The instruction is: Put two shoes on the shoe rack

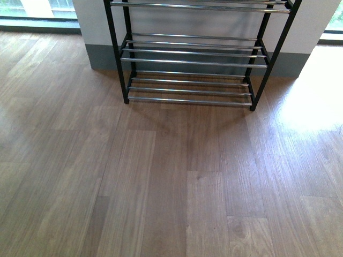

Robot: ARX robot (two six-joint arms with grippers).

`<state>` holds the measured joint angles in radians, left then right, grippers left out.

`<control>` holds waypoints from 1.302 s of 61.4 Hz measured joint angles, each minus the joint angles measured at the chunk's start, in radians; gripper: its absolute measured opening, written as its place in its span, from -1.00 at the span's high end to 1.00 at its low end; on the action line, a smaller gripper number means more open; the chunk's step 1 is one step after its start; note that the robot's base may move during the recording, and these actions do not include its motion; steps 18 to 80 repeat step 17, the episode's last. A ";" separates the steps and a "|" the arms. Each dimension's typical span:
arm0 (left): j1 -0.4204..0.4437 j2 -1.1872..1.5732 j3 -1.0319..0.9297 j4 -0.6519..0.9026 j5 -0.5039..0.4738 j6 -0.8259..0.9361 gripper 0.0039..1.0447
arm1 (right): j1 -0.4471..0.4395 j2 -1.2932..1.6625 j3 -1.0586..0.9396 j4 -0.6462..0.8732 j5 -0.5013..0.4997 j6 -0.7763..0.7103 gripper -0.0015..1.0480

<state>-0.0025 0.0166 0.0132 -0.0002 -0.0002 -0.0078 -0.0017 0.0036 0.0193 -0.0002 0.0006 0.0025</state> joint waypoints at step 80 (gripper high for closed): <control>0.000 0.000 0.000 0.000 0.000 0.000 -0.83 | 0.000 0.000 0.000 0.000 0.000 0.000 -0.82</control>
